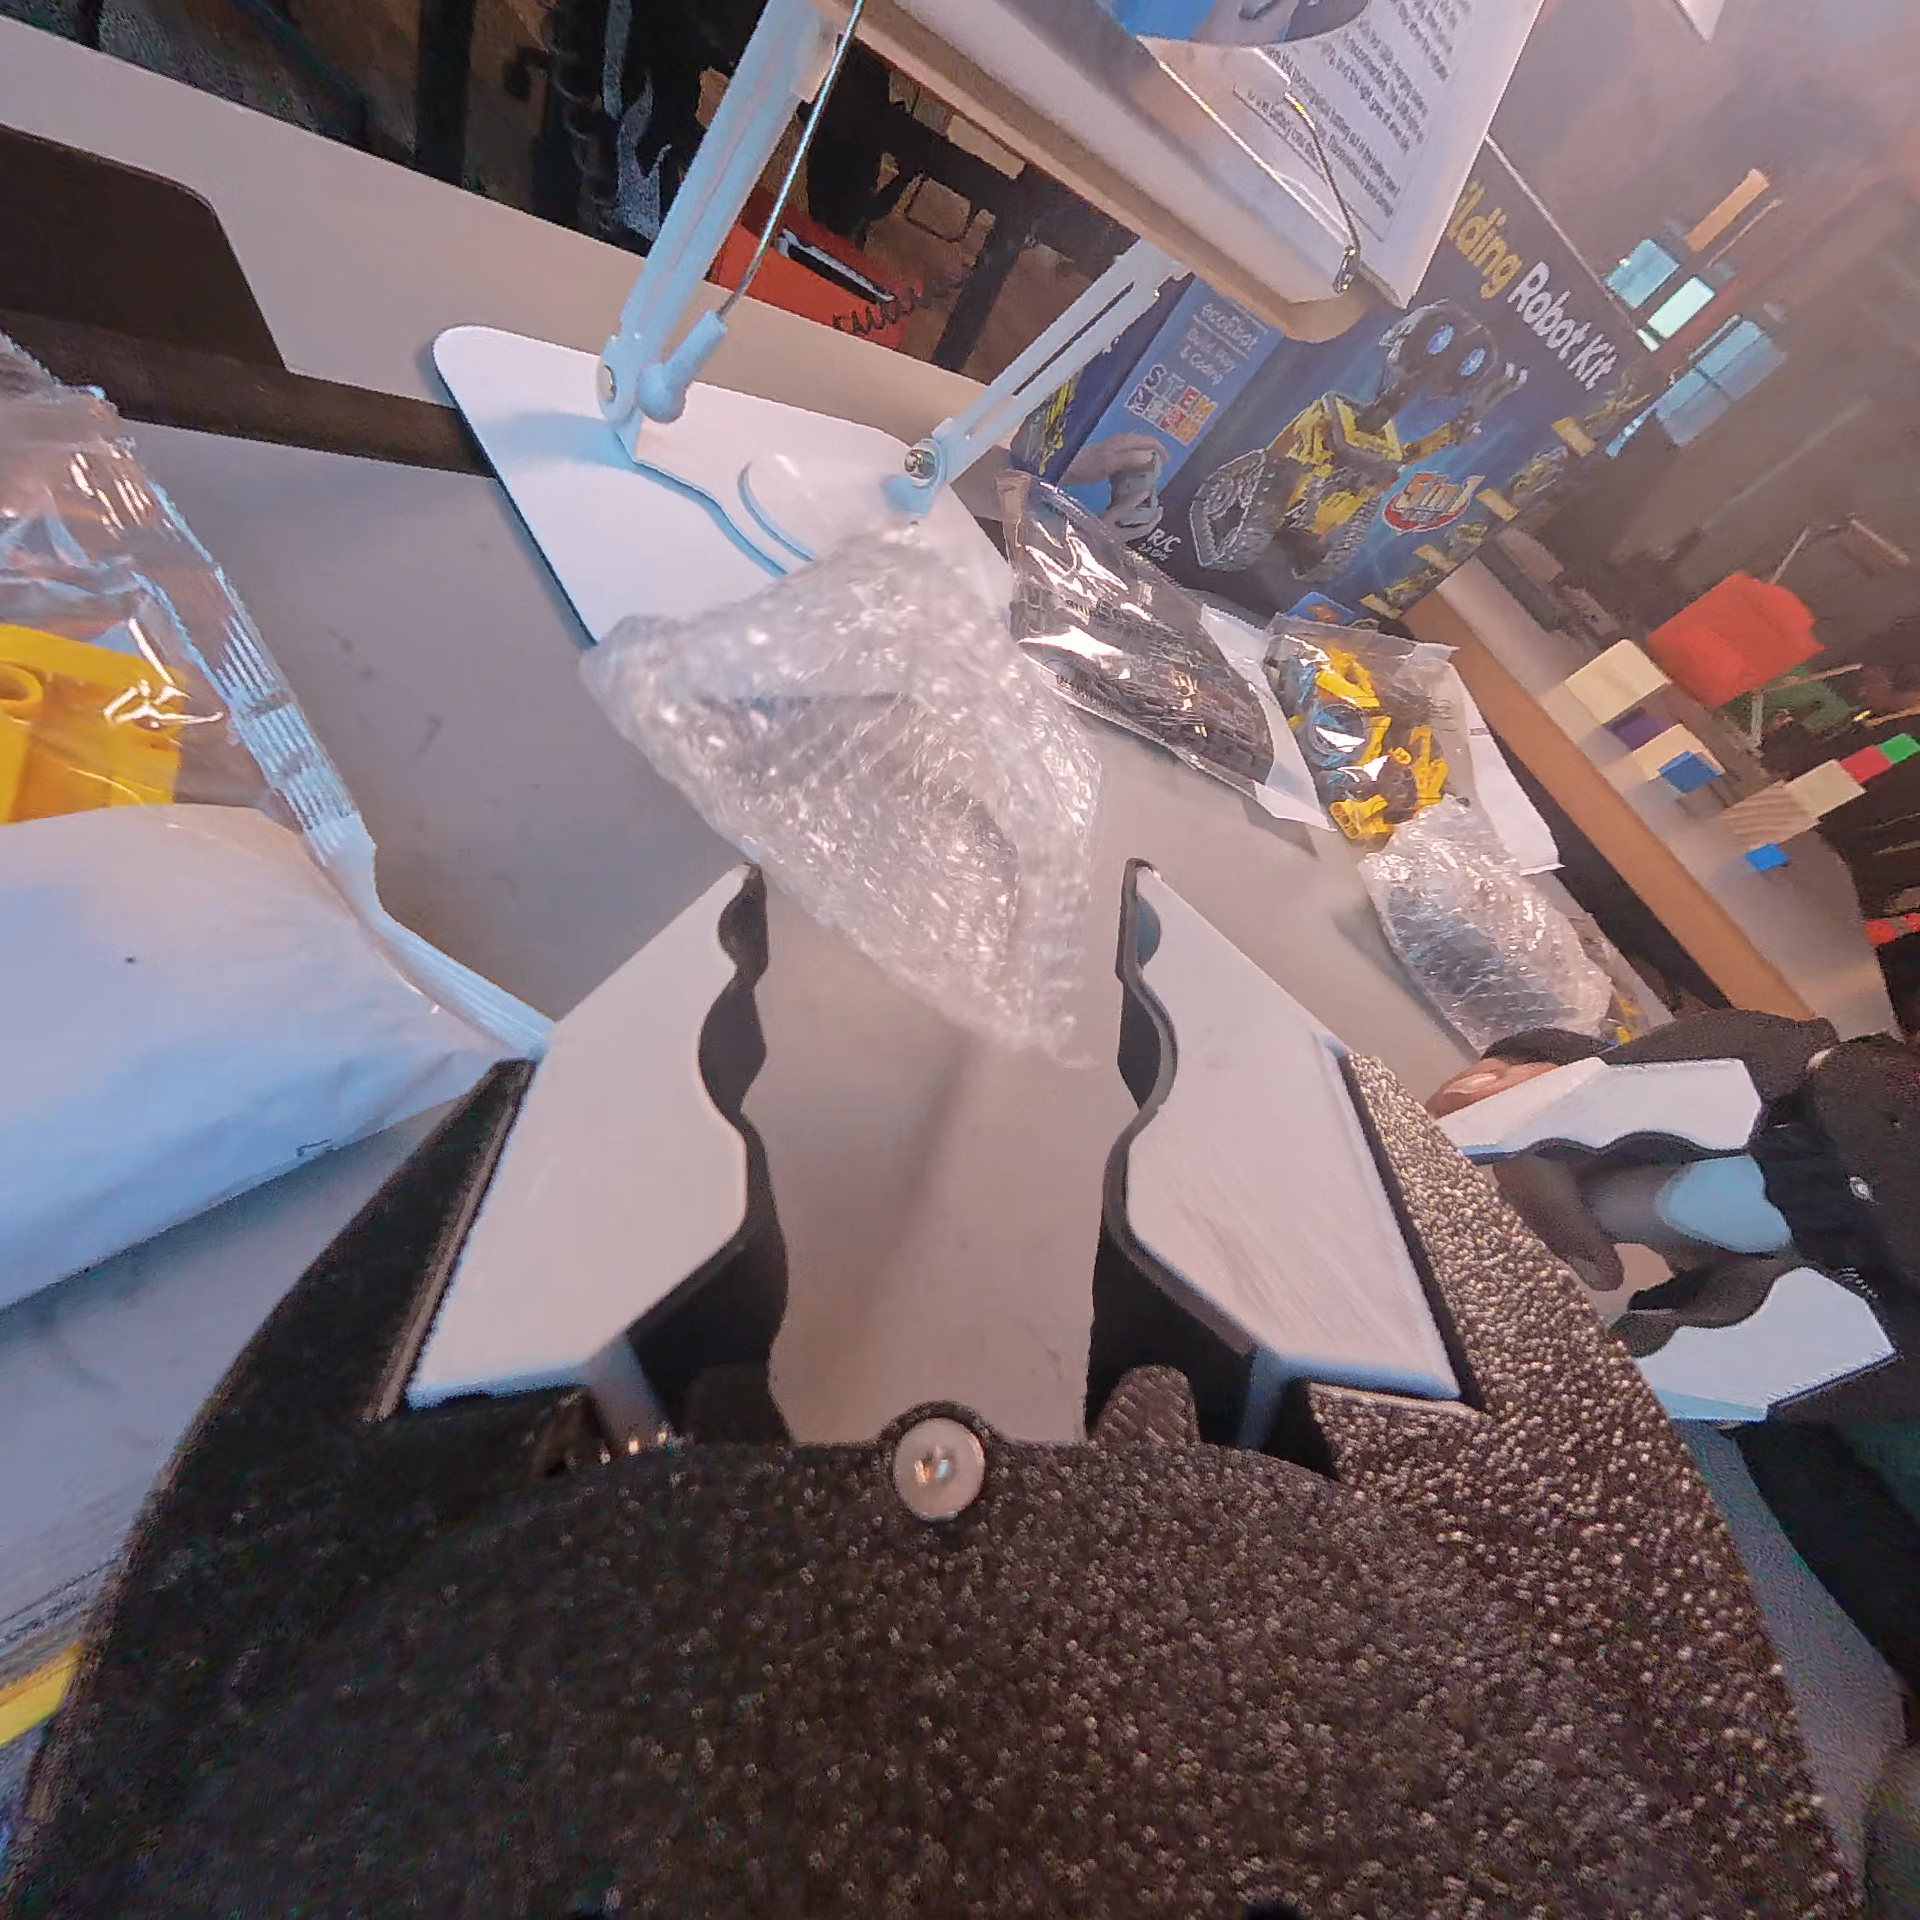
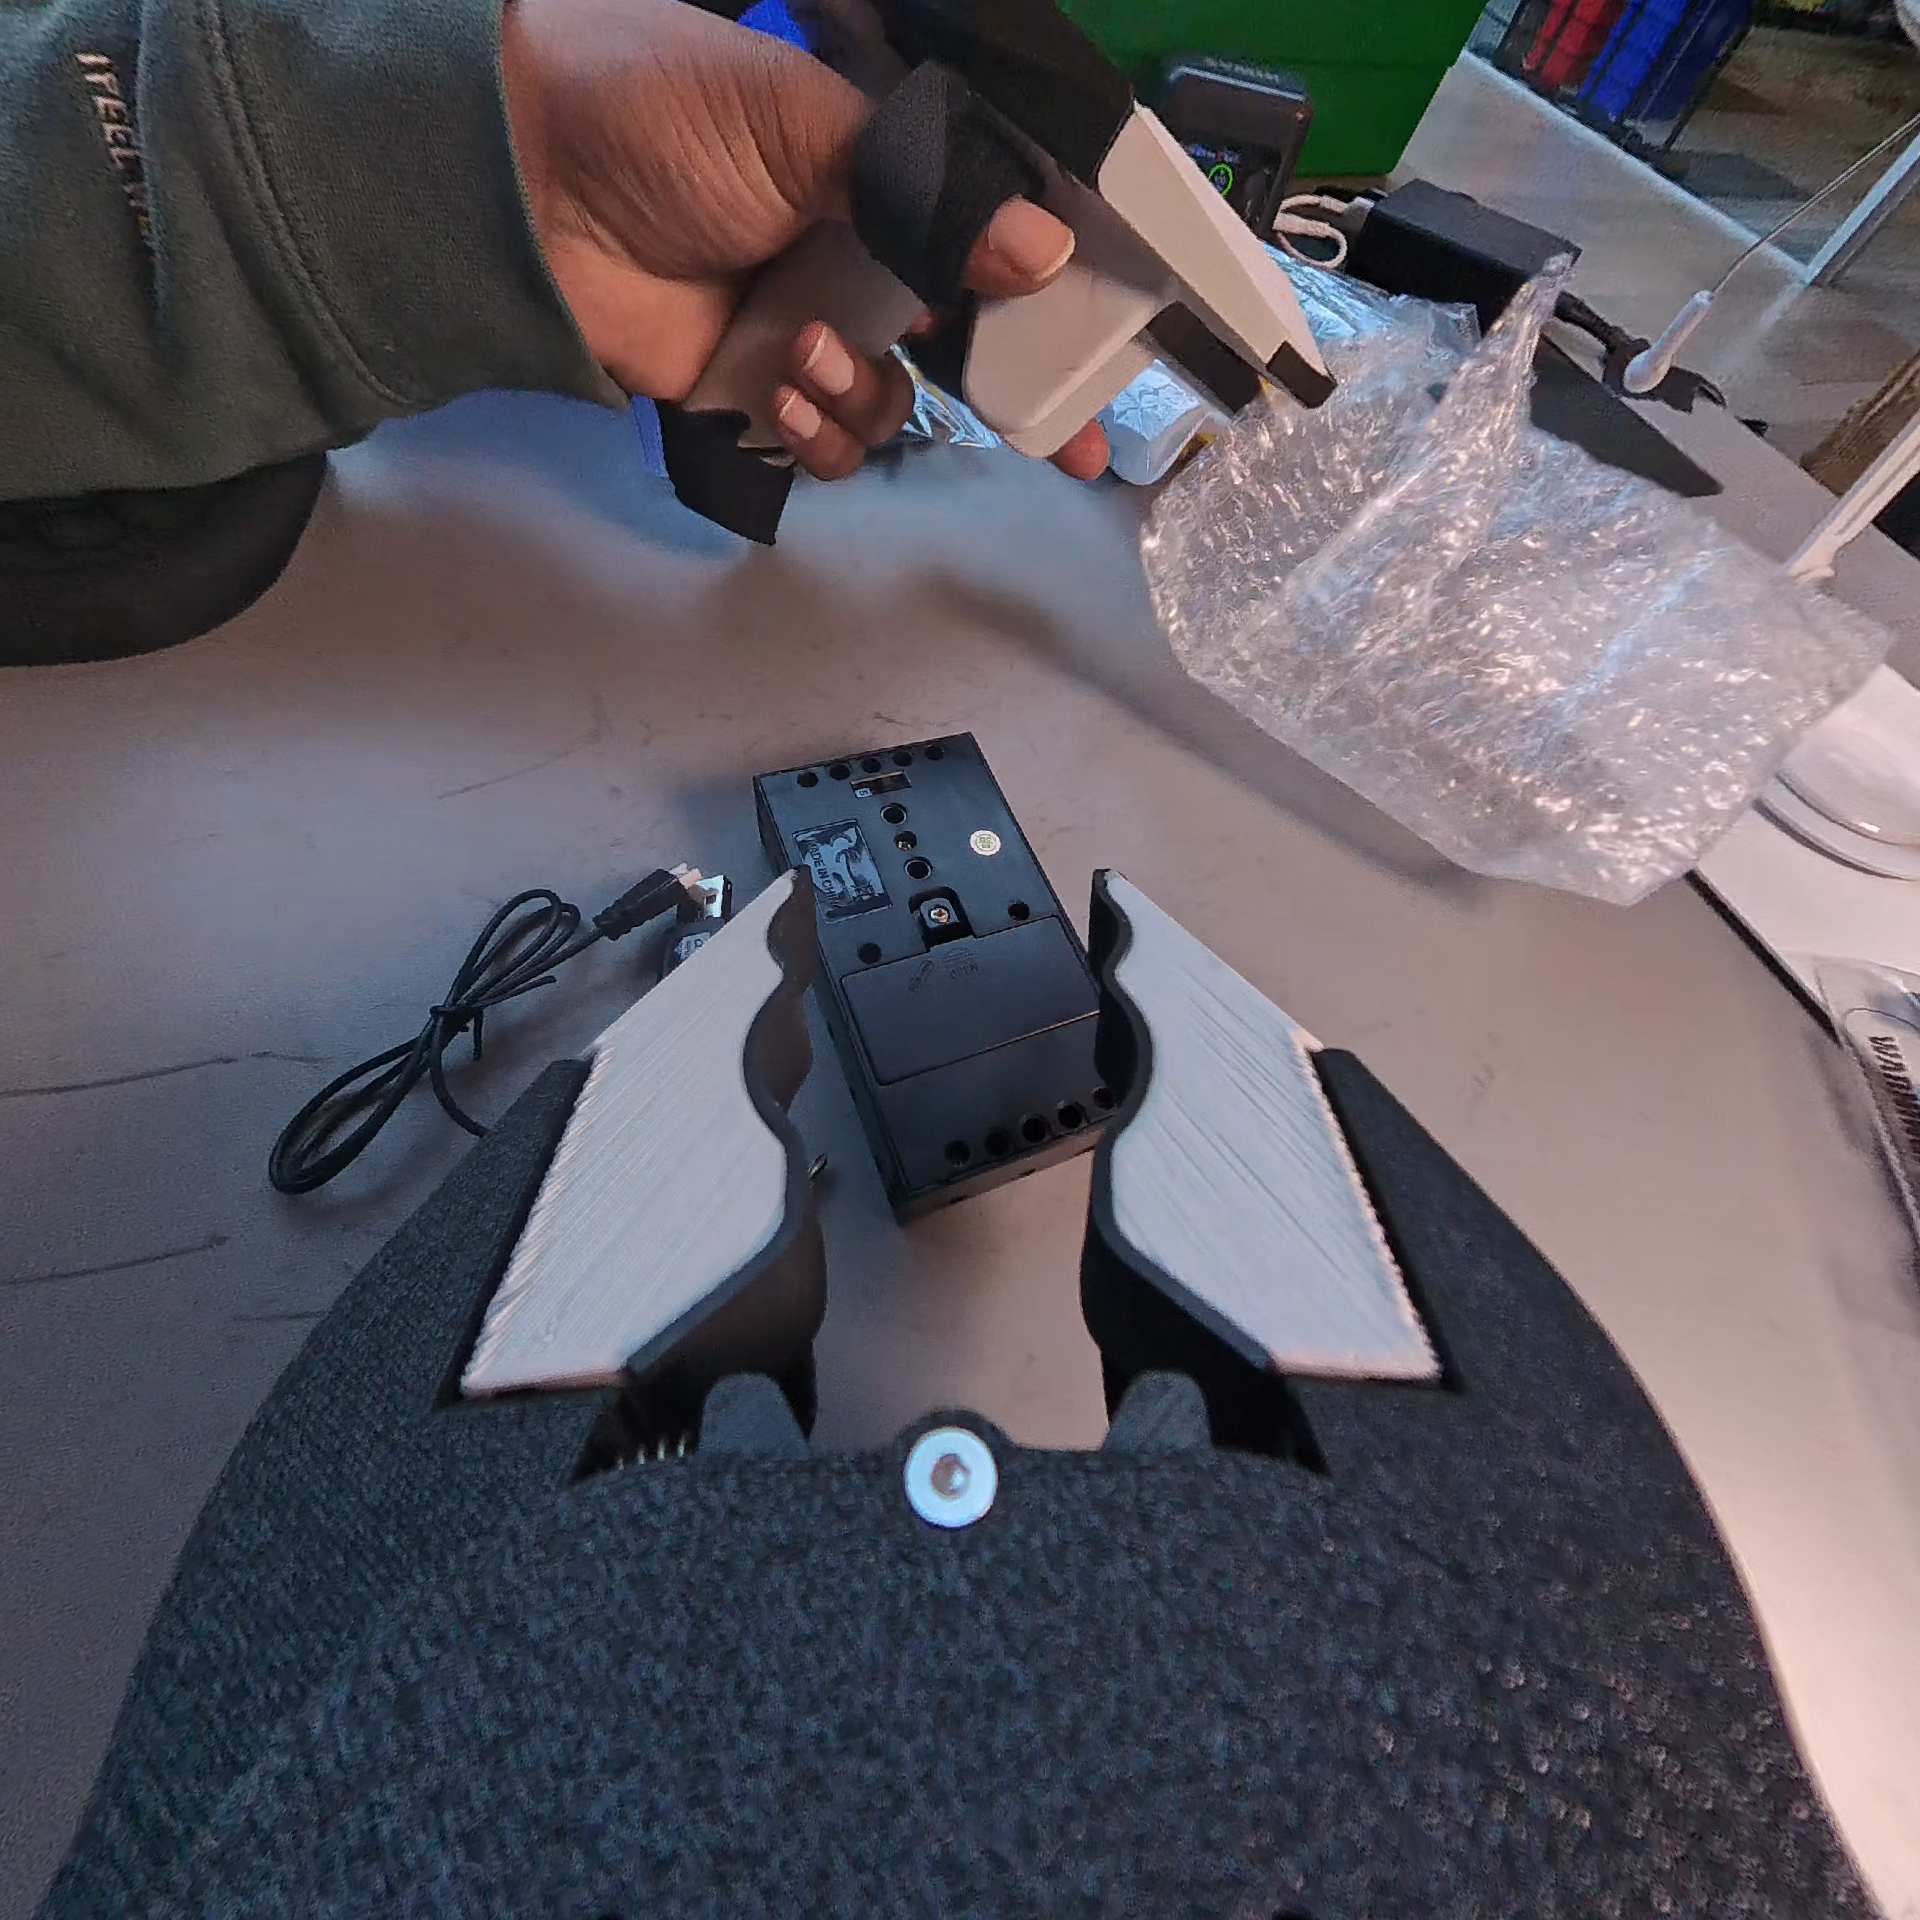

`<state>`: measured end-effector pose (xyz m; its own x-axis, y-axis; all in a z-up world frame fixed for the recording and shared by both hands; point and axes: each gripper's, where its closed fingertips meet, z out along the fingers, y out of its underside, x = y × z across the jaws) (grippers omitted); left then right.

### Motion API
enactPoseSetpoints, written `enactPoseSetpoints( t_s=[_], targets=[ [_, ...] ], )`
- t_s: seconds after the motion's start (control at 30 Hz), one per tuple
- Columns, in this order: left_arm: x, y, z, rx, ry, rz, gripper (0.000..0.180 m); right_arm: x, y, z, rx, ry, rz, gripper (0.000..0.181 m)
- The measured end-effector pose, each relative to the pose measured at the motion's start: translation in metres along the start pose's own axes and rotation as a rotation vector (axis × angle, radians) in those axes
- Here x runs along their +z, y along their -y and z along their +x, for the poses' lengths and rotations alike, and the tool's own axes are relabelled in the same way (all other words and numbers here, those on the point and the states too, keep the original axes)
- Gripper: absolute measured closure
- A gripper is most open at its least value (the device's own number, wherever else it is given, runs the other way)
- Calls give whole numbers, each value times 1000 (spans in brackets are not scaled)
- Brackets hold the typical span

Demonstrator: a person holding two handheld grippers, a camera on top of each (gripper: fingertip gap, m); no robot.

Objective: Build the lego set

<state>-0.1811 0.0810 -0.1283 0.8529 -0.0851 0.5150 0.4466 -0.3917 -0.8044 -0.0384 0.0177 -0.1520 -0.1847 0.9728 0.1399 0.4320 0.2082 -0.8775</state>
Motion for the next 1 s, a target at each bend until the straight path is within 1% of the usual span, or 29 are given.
enactPoseSetpoints(
  t_s=[0.1, 0.27, 0.33, 0.37, 0.43, 0.47, 0.53, 0.57, 0.63, 0.7, 0.73, 0.8, 0.87, 0.93, 1.0],
  targets=[
    [-2, 6, 1, 51, 22, 25, 109, 1, -2, -1, -6, -4, -10, 131],
    [-10, 22, 10, 195, 53, 95, 115, -5, -2, 5, 2, -15, -21, 132],
    [-12, 25, 16, 234, 50, 104, 116, -28, 1, 31, 8, -100, -50, 130],
    [-13, 25, 18, 251, 49, 104, 117, -47, 0, 52, 20, -165, -82, 127],
    [-14, 25, 23, 285, 46, 102, 118, -96, -11, 91, 104, -275, -156, 119],
    [-14, 24, 25, 300, 43, 97, 119, -122, -21, 108, 147, -329, -191, 118],
    [-12, 22, 30, 320, 33, 87, 119, -165, -56, 132, 202, -430, -320, 110],
    [-11, 21, 32, 326, 25, 83, 120, -178, -79, 135, 236, -447, -403, 101],
    [-9, 17, 35, 332, 11, 71, 120, -185, -120, 126, 320, -409, -531, 88],
    [-7, 13, 37, 337, 1, 60, 121, -179, -149, 118, 345, -387, -607, 85],
    [-6, 12, 38, 339, -2, 55, 122, -177, -156, 121, 336, -410, -623, 90],
    [-6, 11, 39, 342, -5, 51, 123, -177, -154, 130, 341, -441, -589, 113],
    [-6, 10, 40, 345, -13, 52, 125, -172, -147, 130, 404, -399, -514, 114],
    [-7, 10, 42, 353, -24, 50, 128, -168, -134, 128, 492, -332, -399, 115],
    [-6, 9, 42, 354, -28, 47, 128, -164, -101, 122, 618, -208, -176, 116]
  ],
)
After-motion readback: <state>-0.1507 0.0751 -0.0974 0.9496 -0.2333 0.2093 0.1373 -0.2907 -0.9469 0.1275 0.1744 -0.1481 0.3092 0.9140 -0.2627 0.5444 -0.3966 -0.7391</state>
